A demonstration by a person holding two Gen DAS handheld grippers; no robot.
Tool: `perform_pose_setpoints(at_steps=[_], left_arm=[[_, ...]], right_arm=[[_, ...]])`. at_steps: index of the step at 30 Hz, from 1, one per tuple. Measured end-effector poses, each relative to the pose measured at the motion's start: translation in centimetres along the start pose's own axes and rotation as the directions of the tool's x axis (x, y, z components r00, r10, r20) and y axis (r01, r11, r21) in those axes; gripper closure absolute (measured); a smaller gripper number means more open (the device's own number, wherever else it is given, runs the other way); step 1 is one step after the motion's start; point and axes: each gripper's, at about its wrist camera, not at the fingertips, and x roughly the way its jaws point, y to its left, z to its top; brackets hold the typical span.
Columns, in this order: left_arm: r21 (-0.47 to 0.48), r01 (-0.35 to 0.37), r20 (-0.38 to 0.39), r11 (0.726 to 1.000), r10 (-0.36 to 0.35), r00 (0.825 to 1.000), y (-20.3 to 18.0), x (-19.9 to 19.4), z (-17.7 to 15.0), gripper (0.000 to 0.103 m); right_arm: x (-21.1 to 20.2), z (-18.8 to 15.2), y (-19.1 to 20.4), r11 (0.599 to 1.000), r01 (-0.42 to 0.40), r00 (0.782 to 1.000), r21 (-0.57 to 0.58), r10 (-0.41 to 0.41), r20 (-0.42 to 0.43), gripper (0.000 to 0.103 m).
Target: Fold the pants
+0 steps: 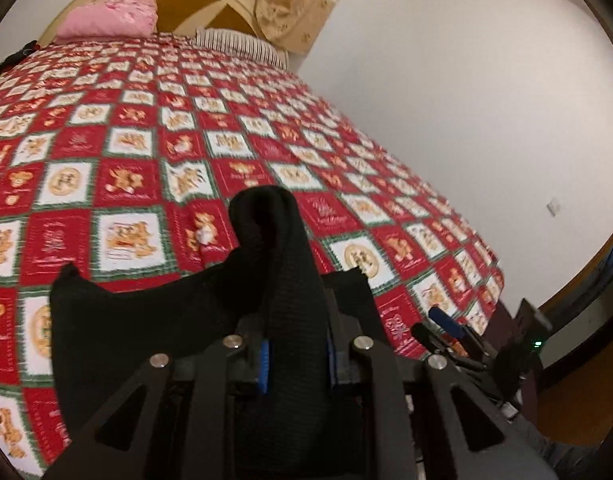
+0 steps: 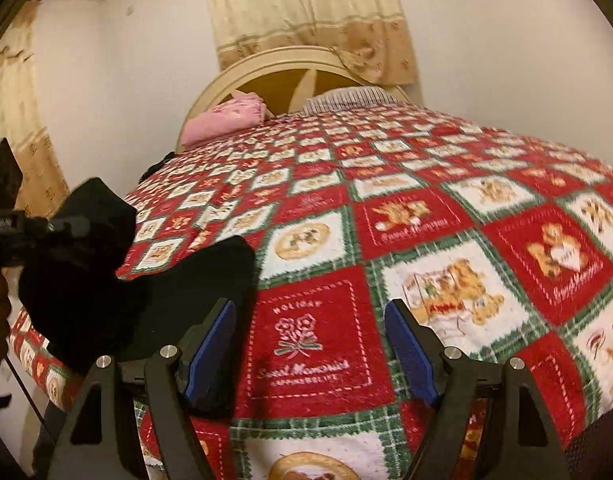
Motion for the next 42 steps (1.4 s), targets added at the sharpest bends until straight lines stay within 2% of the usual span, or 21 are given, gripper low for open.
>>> perform_pose_setpoints(at_steps=[4, 7, 9, 12, 16, 18, 19, 20, 21, 24, 28, 30, 32, 33, 34, 35, 36, 38, 40, 42], left_arm=[[0.01, -0.012, -0.043, 1.0, 0.012, 0.999, -0.8, 2.6, -0.7, 0.082], [0.005, 0.022, -0.074, 1.0, -0.021, 0.997, -1.6, 4.3, -1.5, 0.078], [0.016, 0.028, -0.088, 0.999, -0.026, 0.996, -2.6, 5.1, -2.0, 0.069], [0.054, 0.103, -0.076, 0.993, -0.098, 0.992, -3.9, 4.8, -2.6, 0.069], [0.126, 0.117, -0.011, 0.985, -0.117, 0.993, -4.5, 1.8, -3.1, 0.065], [0.138, 0.089, 0.046, 0.986, -0.097, 0.994, -3.6, -0.1, -3.5, 0.054], [0.136, 0.055, 0.08, 0.989, -0.066, 0.995, -2.8, -1.0, -3.7, 0.048], [0.132, 0.018, 0.11, 0.991, -0.033, 0.993, -2.2, -1.6, -3.8, 0.038], [0.126, -0.021, 0.141, 0.992, 0.003, 0.99, -1.4, -2.2, -3.9, 0.031], [0.09, -0.179, 0.213, 0.98, 0.156, 0.965, 1.6, -3.7, -4.7, 0.03], [0.026, -0.23, 0.199, 0.973, 0.22, 0.955, 4.4, -3.3, -5.4, 0.03], [0.02, -0.253, 0.194, 0.967, 0.245, 0.95, 4.9, -3.0, -6.0, 0.03], [0.029, -0.278, 0.196, 0.96, 0.267, 0.944, 5.2, -2.8, -6.5, 0.03], [0.03, -0.277, 0.193, 0.96, 0.266, 0.944, 5.3, -2.7, -6.5, 0.03], [0.029, -0.273, 0.187, 0.962, 0.263, 0.947, 5.5, -2.5, -6.6, 0.03], [0.027, -0.269, 0.187, 0.963, 0.259, 0.947, 5.6, -2.5, -6.7, 0.03], [0.026, -0.267, 0.188, 0.963, 0.258, 0.948, 5.7, -2.6, -6.8, 0.03], [0.023, -0.27, 0.19, 0.963, 0.26, 0.947, 6.1, -2.7, -6.9, 0.03], [0.022, -0.277, 0.19, 0.961, 0.268, 0.944, 6.4, -2.7, -7.0, 0.03], [0.019, -0.279, 0.181, 0.96, 0.271, 0.946, 6.7, -2.3, -7.2, 0.03]], right_arm=[[-0.1, -0.3, 0.4, 1.0, 0.002, 1.0, -0.025, -0.002, 0.007, 0.025], [-0.1, -0.6, 0.7, 0.999, -0.006, 1.0, -0.039, 0.007, 0.008, 0.025], [0.1, -0.7, 0.6, 0.999, -0.008, 1.0, -0.042, 0.008, 0.007, 0.025], [0.0, -0.6, 0.3, 0.999, 0.009, 1.0, -0.035, -0.008, 0.019, 0.025], [-0.5, -0.2, -1.0, 0.999, 0.022, 0.999, 0.027, -0.023, 0.049, 0.025], [-1.2, 0.1, -1.4, 0.998, 0.021, 0.997, 0.059, -0.026, 0.073, 0.025], [-1.6, 0.3, -1.4, 0.997, 0.015, 0.996, 0.069, -0.021, 0.081, 0.025], [-2.0, 0.6, -1.1, 0.997, -0.003, 0.996, 0.081, -0.005, 0.087, 0.025], [-2.4, 1.0, -0.8, 0.996, -0.026, 0.996, 0.088, 0.018, 0.088, 0.025], [-3.2, 2.0, 1.8, 0.991, -0.122, 0.989, 0.06, 0.116, 0.088, 0.025], [-1.8, 2.3, 6.0, 0.982, -0.189, 0.982, -0.004, 0.189, 0.003, 0.025], [-0.6, 2.2, 7.4, 0.982, -0.19, 0.981, -0.011, 0.19, -0.039, 0.025], [1.3, 2.1, 8.4, 0.983, -0.184, 0.976, -0.001, 0.183, -0.118, 0.025], [2.0, 1.9, 8.7, 0.984, -0.179, 0.972, 0.004, 0.178, -0.154, 0.03], [3.0, 1.7, 8.7, 0.986, -0.167, 0.966, 0.011, 0.166, -0.2, 0.041], [3.8, 1.6, 8.5, 0.987, -0.158, 0.958, 0.021, 0.158, -0.239, 0.069], [3.9, 1.3, 8.3, 0.987, -0.156, 0.954, 0.033, 0.159, -0.253, 0.081], [2.9, 1.1, 7.6, 0.983, -0.18, 0.955, 0.037, 0.184, -0.234, 0.087], [1.6, 1.1, 7.2, 0.978, -0.206, 0.957, 0.039, 0.21, -0.199, 0.087], [0.8, 0.6, 6.3, 0.981, -0.19, 0.963, 0.049, 0.195, -0.187, 0.087]])
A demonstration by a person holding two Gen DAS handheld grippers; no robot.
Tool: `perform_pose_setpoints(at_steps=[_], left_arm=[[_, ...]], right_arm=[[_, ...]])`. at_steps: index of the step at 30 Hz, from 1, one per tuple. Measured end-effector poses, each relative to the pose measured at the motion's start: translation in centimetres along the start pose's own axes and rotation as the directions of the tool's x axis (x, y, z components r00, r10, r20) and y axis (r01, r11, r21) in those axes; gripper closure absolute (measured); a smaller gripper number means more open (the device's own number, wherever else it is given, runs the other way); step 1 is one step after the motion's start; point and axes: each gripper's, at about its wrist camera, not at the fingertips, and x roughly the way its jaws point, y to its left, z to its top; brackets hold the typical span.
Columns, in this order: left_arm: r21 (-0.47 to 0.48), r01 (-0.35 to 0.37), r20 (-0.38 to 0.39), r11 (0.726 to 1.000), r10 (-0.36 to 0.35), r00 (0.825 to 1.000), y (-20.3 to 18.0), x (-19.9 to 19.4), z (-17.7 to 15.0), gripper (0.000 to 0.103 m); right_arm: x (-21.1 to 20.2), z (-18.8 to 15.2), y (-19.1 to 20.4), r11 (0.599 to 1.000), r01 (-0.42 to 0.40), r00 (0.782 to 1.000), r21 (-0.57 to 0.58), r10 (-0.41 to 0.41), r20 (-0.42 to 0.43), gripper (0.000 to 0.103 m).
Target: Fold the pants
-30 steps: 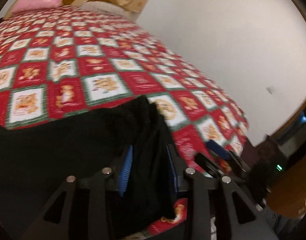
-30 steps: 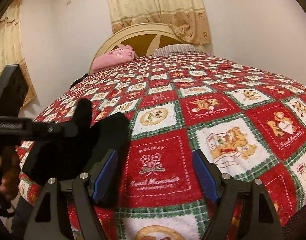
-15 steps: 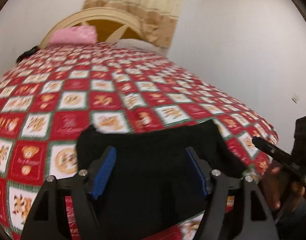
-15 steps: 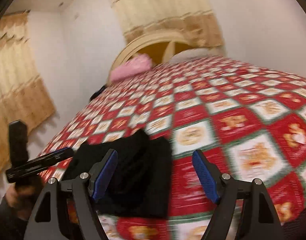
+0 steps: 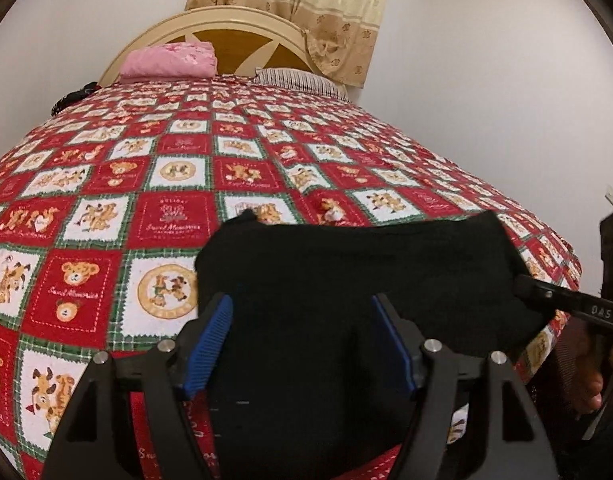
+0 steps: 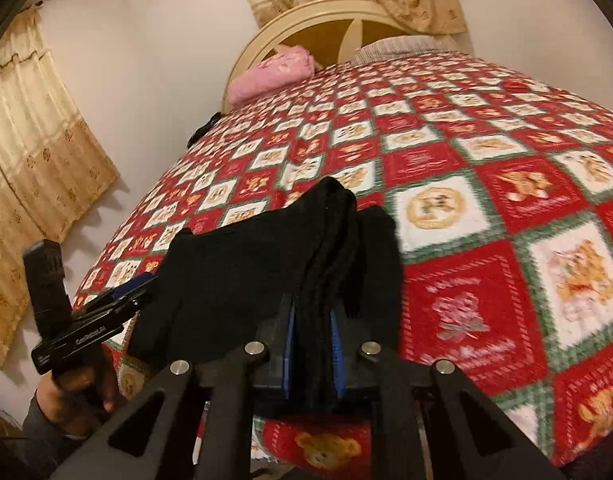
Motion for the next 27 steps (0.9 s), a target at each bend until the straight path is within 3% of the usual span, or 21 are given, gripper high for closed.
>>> perform_pose_setpoints(at_steps=[3, 7, 9, 11, 14, 15, 18, 21, 22, 24, 27], left_arm=[[0.019, -0.018, -0.04, 1.0, 0.019, 0.999, 0.1, 1.3, -0.8, 0.03], [0.057, -0.045, -0.049, 0.997, 0.048, 0.998, -0.2, 1.6, -1.5, 0.03], [0.047, -0.044, -0.041, 0.998, 0.046, 0.998, 0.0, 1.2, -1.3, 0.03], [0.029, -0.05, -0.019, 0.998, 0.051, 0.999, 0.3, 0.7, -1.1, 0.03], [0.022, -0.051, 0.001, 0.998, 0.051, 0.999, 0.4, 0.4, -0.8, 0.029], [0.029, -0.057, -0.003, 0.998, 0.057, 0.998, 0.2, 0.5, -0.8, 0.028], [0.043, -0.067, -0.023, 0.997, 0.068, 0.997, 0.1, 1.2, -0.9, 0.028], [0.057, -0.074, -0.051, 0.996, 0.077, 0.996, 0.1, 1.7, -1.3, 0.024], [0.066, -0.078, -0.053, 0.995, 0.082, 0.995, 0.1, 1.8, -1.4, 0.023], [0.073, -0.082, -0.049, 0.994, 0.086, 0.995, 0.1, 1.7, -1.5, 0.016], [0.062, -0.084, -0.049, 0.995, 0.087, 0.995, 0.4, 1.6, -1.6, 0.014]], right_arm=[[1.5, -0.9, -2.6, 0.997, 0.014, 0.999, 0.081, -0.01, -0.044, 0.087], [1.2, -0.9, -3.2, 0.994, -0.027, 1.0, 0.107, 0.029, -0.01, 0.08], [0.3, -0.5, -2.7, 0.996, 0.024, 0.999, 0.084, -0.027, 0.028, 0.067], [-1.0, 0.1, -1.8, 0.995, 0.085, 0.991, 0.046, -0.09, 0.099, 0.065], [-2.1, 1.4, 0.3, 0.997, 0.066, 0.983, -0.027, -0.06, 0.175, 0.063], [-1.9, 1.9, 1.4, 0.996, 0.04, 0.984, -0.074, -0.027, 0.175, 0.057], [0.0, 3.3, 2.8, 0.988, -0.071, 0.987, -0.14, 0.09, 0.135, 0.054], [3.0, 4.4, 1.8, 0.995, -0.003, 0.995, -0.104, 0.013, 0.099, 0.054], [4.2, 4.6, 0.6, 0.998, 0.001, 0.999, -0.055, 0.001, 0.05, 0.054], [5.8, 4.6, -1.5, 0.999, -0.021, 1.0, 0.029, 0.021, -0.01, 0.054], [4.7, 4.4, -1.9, 0.999, -0.039, 0.999, 0.022, 0.039, 0.008, 0.054]])
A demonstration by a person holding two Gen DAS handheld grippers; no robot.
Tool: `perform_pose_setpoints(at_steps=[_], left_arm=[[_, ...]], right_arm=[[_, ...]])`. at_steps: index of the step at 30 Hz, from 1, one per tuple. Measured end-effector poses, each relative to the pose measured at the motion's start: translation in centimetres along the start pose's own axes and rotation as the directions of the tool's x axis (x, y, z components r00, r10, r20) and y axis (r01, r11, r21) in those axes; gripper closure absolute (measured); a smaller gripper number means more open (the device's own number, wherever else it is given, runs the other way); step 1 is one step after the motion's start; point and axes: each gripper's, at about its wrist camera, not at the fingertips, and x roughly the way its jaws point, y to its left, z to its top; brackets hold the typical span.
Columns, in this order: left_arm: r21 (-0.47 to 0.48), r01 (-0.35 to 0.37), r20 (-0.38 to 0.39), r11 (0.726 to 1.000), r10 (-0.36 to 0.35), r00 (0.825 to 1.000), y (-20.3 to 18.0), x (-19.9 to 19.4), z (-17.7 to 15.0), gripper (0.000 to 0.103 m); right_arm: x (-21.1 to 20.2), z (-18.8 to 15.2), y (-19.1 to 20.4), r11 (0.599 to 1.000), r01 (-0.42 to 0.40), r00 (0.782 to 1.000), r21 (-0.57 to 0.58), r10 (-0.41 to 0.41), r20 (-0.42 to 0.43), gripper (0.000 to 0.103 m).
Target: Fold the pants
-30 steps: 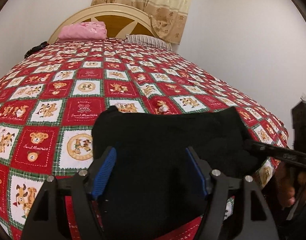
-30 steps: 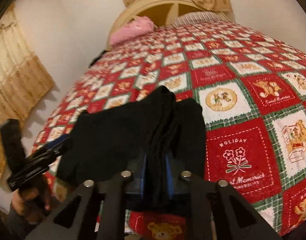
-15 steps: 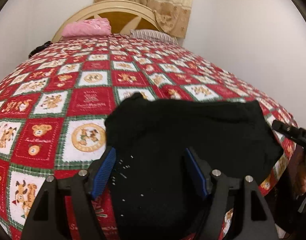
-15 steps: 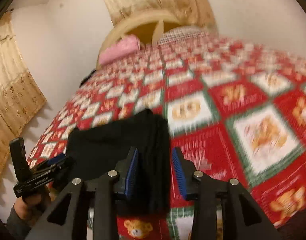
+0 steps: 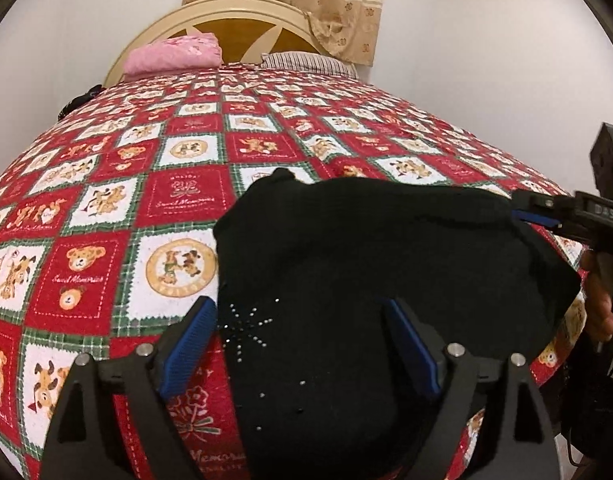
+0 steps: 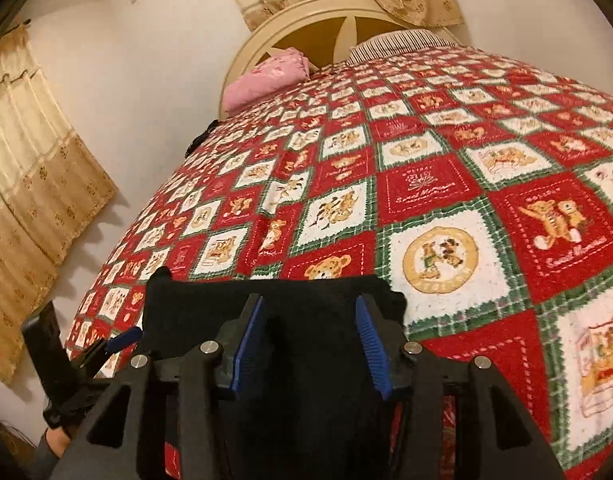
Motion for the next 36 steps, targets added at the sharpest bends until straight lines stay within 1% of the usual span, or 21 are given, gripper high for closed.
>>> perform_pose_setpoints(at_steps=[1, 3, 5, 7, 8, 9, 12, 13, 15, 16, 17, 18, 20, 25, 27, 28, 30, 31, 32, 36], left_arm=[[-0.009, 0.002, -0.002, 1.0, -0.002, 1.0, 0.2, -0.1, -0.1, 0.014], [-0.016, 0.003, 0.001, 1.0, -0.003, 1.0, 0.2, -0.3, -0.1, 0.014], [-0.012, 0.001, 0.009, 1.0, -0.001, 1.0, 0.1, -0.6, -0.2, 0.014], [-0.001, -0.001, 0.008, 1.0, 0.001, 1.0, -0.1, -0.8, -0.3, 0.012], [0.003, -0.007, 0.008, 1.0, 0.006, 1.0, -0.1, -0.8, -0.4, 0.009], [0.006, -0.014, 0.007, 1.0, 0.014, 1.0, -0.2, -0.7, -0.5, 0.009], [0.001, -0.016, -0.003, 1.0, 0.016, 1.0, 0.0, -0.5, -0.7, 0.009], [-0.005, -0.017, -0.007, 1.0, 0.017, 1.0, 0.1, -0.4, -0.8, 0.009], [-0.011, -0.014, -0.011, 1.0, 0.014, 1.0, 0.3, -0.3, -0.9, 0.007], [-0.011, -0.015, -0.013, 1.0, 0.015, 1.0, 0.3, -0.3, -0.9, 0.006], [-0.011, -0.018, -0.015, 1.0, 0.018, 1.0, 0.4, -0.2, -1.0, 0.004], [-0.011, -0.02, -0.016, 1.0, 0.02, 1.0, 0.4, -0.2, -1.1, 0.004], [-0.022, -0.012, -0.021, 1.0, 0.011, 1.0, 0.6, -0.2, -1.2, 0.003], [-0.027, -0.009, -0.024, 1.0, 0.008, 1.0, 0.7, -0.4, -1.4, 0.003], [-0.025, -0.008, -0.023, 1.0, 0.008, 1.0, 0.7, -0.6, -1.4, 0.003], [-0.025, -0.008, -0.021, 1.0, 0.007, 1.0, 0.8, -0.7, -1.4, 0.003], [-0.027, -0.007, -0.02, 1.0, 0.007, 1.0, 1.1, -0.8, -1.3, 0.003], [-0.028, -0.004, -0.019, 1.0, 0.004, 1.0, 1.2, -0.8, -1.2, 0.003], [-0.03, -0.007, -0.014, 1.0, 0.007, 1.0, 1.4, -0.8, -1.0, 0.003], [-0.008, -0.018, -0.013, 1.0, 0.018, 1.0, 1.6, -0.3, -0.2, 0.003]], right_arm=[[-0.5, -0.1, 0.2, 1.0, 0.009, 1.0, -0.01, -0.009, 0.006, 0.054], [-2.1, -0.6, 0.8, 0.997, 0.075, 0.997, -0.036, -0.073, 0.038, 0.053], [-3.8, -1.2, 1.3, 0.995, 0.071, 0.996, -0.066, -0.066, 0.062, 0.053], [-5.7, -2.4, 2.5, 0.99, 0.058, 0.994, -0.131, -0.046, 0.097, 0.053], [-6.2, -3.0, 3.1, 0.985, 0.056, 0.994, -0.163, -0.039, 0.103, 0.053], [-6.7, -3.8, 4.0, 0.976, 0.05, 0.994, -0.214, -0.029, 0.104, 0.053], [-6.6, -6.0, 5.9, 0.946, 0.009, 0.999, -0.324, 0.008, 0.051, 0.053], [-6.0, -6.8, 6.3, 0.93, 0.026, 1.0, -0.366, -0.018, 0.025, 0.053], [-4.8, -8.0, 6.4, 0.913, 0.083, 0.996, -0.398, -0.091, 0.001, 0.053], [-3.8, -8.3, 5.8, 0.912, 0.101, 0.992, -0.397, -0.125, -0.036, 0.053], [-3.7, -8.5, 5.4, 0.915, 0.1, 0.992, -0.39, -0.123, -0.035, 0.053], [-3.9, -8.5, 5.1, 0.918, 0.093, 0.993, -0.385, -0.111, -0.025, 0.053], [-4.0, -8.4, 4.9, 0.924, 0.081, 0.995, -0.374, -0.1, -0.03, 0.053], [-4.5, -8.6, 5.2, 0.914, 0.095, 0.993, -0.394, -0.113, -0.025, 0.053], [-5.1, -8.5, 5.5, 0.918, 0.085, 0.995, -0.388, -0.101, -0.021, 0.053], [-5.8, -8.2, 5.4, 0.925, 0.07, 0.997, -0.373, -0.079, -0.01, 0.053], [-6.2, -7.5, 5.2, 0.935, 0.064, 0.998, -0.348, -0.064, 0.01, 0.051], [-6.6, -7.1, 4.8, 0.944, 0.059, 0.998, -0.326, -0.054, 0.024, 0.049], [-6.7, -6.7, 4.5, 0.95, 0.055, 0.998, -0.306, -0.048, 0.028, 0.045], [-6.1, -5.4, 2.9, 0.972, 0.064, 0.998, -0.224, -0.059, 0.027, 0.043]])
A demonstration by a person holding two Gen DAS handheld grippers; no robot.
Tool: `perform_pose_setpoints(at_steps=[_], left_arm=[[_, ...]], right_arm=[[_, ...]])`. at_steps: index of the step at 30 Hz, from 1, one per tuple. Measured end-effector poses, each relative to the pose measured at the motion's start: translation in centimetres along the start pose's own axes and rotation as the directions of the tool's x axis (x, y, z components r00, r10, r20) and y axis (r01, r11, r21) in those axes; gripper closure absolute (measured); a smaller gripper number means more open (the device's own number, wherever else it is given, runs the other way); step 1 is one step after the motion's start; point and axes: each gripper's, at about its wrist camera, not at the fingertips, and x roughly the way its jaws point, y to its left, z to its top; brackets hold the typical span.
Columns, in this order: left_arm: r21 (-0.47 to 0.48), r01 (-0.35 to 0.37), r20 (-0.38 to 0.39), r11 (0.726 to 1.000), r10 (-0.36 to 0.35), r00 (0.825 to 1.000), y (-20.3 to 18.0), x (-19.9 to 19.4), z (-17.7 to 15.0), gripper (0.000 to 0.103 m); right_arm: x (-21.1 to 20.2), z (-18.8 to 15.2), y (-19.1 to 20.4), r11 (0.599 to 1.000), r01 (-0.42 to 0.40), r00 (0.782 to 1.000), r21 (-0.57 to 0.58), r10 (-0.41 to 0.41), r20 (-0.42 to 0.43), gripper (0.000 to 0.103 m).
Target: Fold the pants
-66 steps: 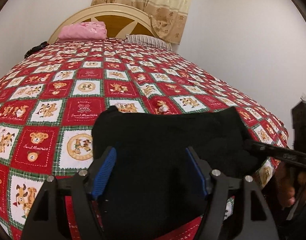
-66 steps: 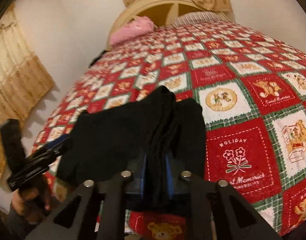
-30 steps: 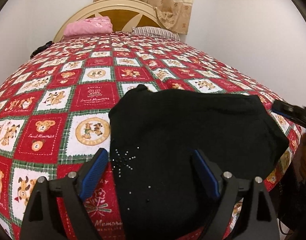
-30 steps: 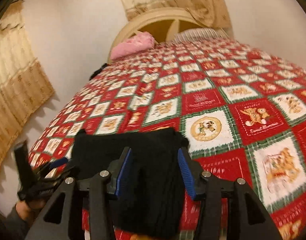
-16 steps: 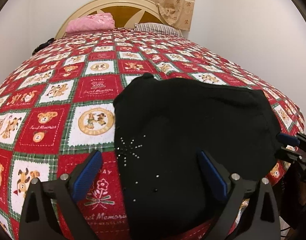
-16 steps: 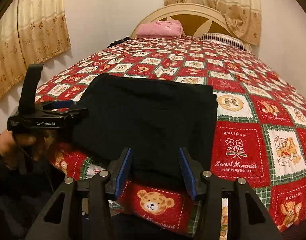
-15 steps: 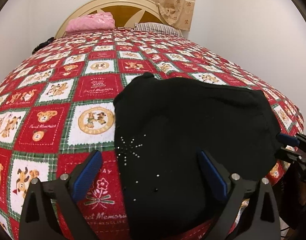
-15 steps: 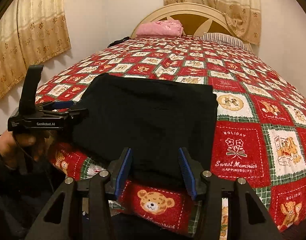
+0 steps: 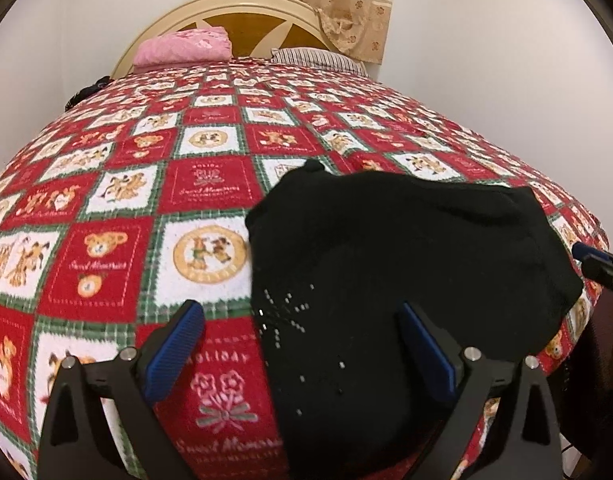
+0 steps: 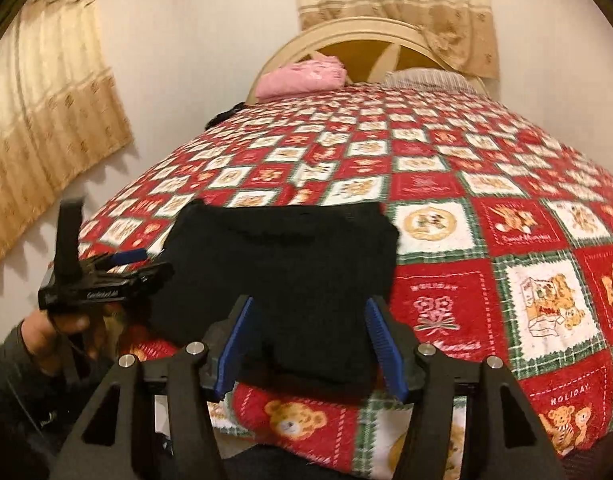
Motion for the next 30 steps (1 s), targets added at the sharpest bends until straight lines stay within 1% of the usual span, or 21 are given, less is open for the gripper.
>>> perform_pose_setpoints(at_steps=[3, 7, 10, 13, 15, 17, 20, 22, 24, 25, 26, 27, 28, 30], left_arm=[[0.008, 0.005, -0.01, 1.0, -0.005, 1.0, 0.5, 0.6, 0.4, 0.003], [-0.044, 0.07, -0.05, 0.997, -0.072, 0.996, 1.6, 1.7, 1.1, 0.003], [-0.052, 0.086, -0.081, 0.995, -0.09, 0.993, 1.8, 2.3, 1.6, 0.0], [-0.028, 0.095, -0.112, 0.995, -0.098, 0.989, 1.5, 3.1, 2.1, 0.0], [-0.042, 0.116, -0.123, 0.992, -0.12, 0.985, 1.7, 3.5, 2.3, 0.0], [-0.053, 0.131, -0.128, 0.99, -0.137, 0.982, 1.9, 3.7, 2.5, 0.0], [-0.031, 0.133, -0.129, 0.991, -0.136, 0.982, 1.5, 3.6, 2.5, 0.0], [-0.019, 0.151, -0.122, 0.988, -0.152, 0.981, 1.2, 3.4, 2.4, 0.001], [-0.007, 0.17, -0.122, 0.985, -0.17, 0.978, 0.9, 3.3, 2.4, 0.01], [-0.009, 0.188, -0.119, 0.982, -0.187, 0.975, 0.8, 3.2, 2.4, 0.014], [-0.014, 0.212, -0.119, 0.977, -0.212, 0.97, 0.7, 3.2, 2.5, 0.021], [-0.02, 0.222, -0.119, 0.975, -0.223, 0.967, 0.7, 3.2, 2.5, 0.021], [-0.02, 0.222, -0.119, 0.975, -0.223, 0.968, 0.6, 3.3, 2.6, 0.021], [-0.023, 0.228, -0.117, 0.973, -0.229, 0.966, 0.8, 3.2, 2.6, 0.024]], right_arm=[[0.9, 0.5, -1.5, 0.998, 0.003, 1.0, 0.068, -0.002, -0.002, 0.043], [2.6, 1.1, -3.8, 0.985, -0.001, 0.999, 0.175, 0.007, -0.032, 0.043], [4.1, 1.2, -5.1, 0.971, -0.011, 0.998, 0.238, 0.026, -0.062, 0.043], [4.6, 1.4, -5.3, 0.969, -0.023, 0.998, 0.245, 0.035, -0.045, 0.043], [5.0, 1.7, -5.2, 0.969, -0.031, 0.998, 0.247, 0.042, -0.042, 0.043], [5.6, 1.7, -5.1, 0.966, -0.05, 0.997, 0.252, 0.062, -0.043, 0.043], [6.3, 1.8, -4.8, 0.967, -0.066, 0.996, 0.247, 0.079, -0.042, 0.043], [6.6, 1.8, -4.5, 0.967, -0.084, 0.994, 0.24, 0.098, -0.046, 0.044], [6.7, 1.7, -4.6, 0.965, -0.098, 0.992, 0.244, 0.114, -0.051, 0.053], [6.8, 1.6, -4.9, 0.961, -0.109, 0.991, 0.254, 0.126, -0.052, 0.055], [6.8, 1.6, -5.1, 0.957, -0.117, 0.989, 0.265, 0.135, -0.052, 0.06], [6.8, 1.6, -5.5, 0.949, -0.132, 0.987, 0.285, 0.153, -0.052, 0.064], [6.7, 1.6, -5.7, 0.944, -0.144, 0.985, 0.298, 0.167, -0.051, 0.065], [6.5, 1.6, -5.5, 0.94, -0.156, 0.983, 0.304, 0.179, -0.05, 0.069]])
